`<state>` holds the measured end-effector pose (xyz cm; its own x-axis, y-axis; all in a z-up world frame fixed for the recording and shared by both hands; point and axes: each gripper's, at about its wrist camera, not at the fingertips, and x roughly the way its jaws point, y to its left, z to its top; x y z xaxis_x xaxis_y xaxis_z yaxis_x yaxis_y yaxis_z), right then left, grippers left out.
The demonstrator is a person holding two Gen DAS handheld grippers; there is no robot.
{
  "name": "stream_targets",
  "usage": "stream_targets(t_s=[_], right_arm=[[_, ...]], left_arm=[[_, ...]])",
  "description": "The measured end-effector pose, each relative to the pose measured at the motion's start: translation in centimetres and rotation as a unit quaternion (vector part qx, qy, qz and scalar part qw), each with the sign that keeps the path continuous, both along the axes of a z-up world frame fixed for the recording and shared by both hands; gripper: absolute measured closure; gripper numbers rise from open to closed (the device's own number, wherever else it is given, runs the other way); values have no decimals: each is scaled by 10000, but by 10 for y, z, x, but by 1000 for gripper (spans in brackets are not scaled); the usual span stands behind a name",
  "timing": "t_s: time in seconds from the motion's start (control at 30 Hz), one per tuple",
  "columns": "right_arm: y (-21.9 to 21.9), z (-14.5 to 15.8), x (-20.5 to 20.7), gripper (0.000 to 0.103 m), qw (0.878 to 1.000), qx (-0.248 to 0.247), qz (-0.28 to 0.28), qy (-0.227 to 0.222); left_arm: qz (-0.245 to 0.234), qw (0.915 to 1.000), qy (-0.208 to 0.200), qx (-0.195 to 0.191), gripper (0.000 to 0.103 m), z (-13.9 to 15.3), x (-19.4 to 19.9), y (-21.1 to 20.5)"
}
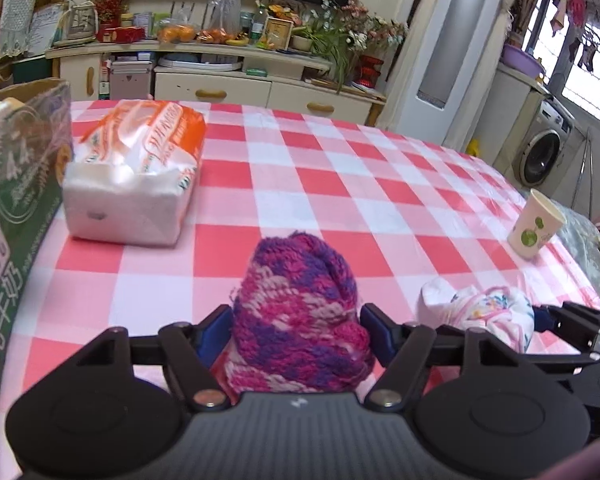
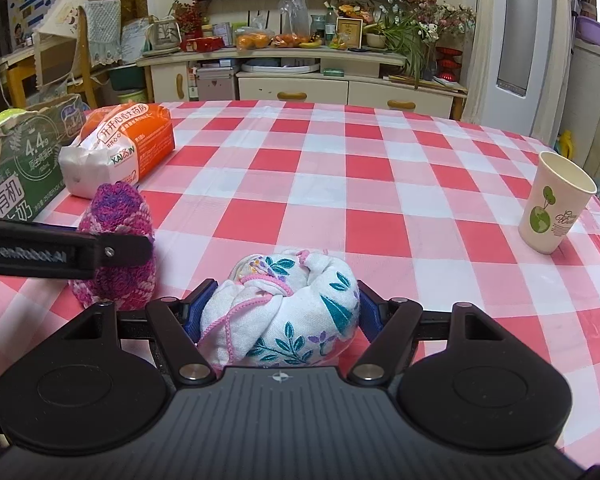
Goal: Organize soft objects
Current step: 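Lift the pink knit sock with the left gripper while the right gripper holds the cloth bundle, then carry the knit sock and cloth bundle over the cardboard box with both grippers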
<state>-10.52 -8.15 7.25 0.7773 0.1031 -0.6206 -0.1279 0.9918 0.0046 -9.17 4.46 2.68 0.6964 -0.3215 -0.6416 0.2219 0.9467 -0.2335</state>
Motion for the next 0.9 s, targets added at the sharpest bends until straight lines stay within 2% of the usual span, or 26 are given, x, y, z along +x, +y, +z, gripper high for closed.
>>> stream_targets(t_s=[0.17,0.37,0.73,0.9], right_arm=[[2,0,-1,14,10000,0,25,5],[4,4,-2,14,10000,1,42,-44],[22,22,-4,15,9992,-9,259,-293],[34,25,-3,15,9987,-65,386,-321]], left_arm=[[-104,9999,5,66,51,0,1,-3],[-16,9999,-14,104,52,14,-3,4],[76,9990,-353,-270,52,62,-15,33],[123,9979,-334,-533,52,75,-13,56]])
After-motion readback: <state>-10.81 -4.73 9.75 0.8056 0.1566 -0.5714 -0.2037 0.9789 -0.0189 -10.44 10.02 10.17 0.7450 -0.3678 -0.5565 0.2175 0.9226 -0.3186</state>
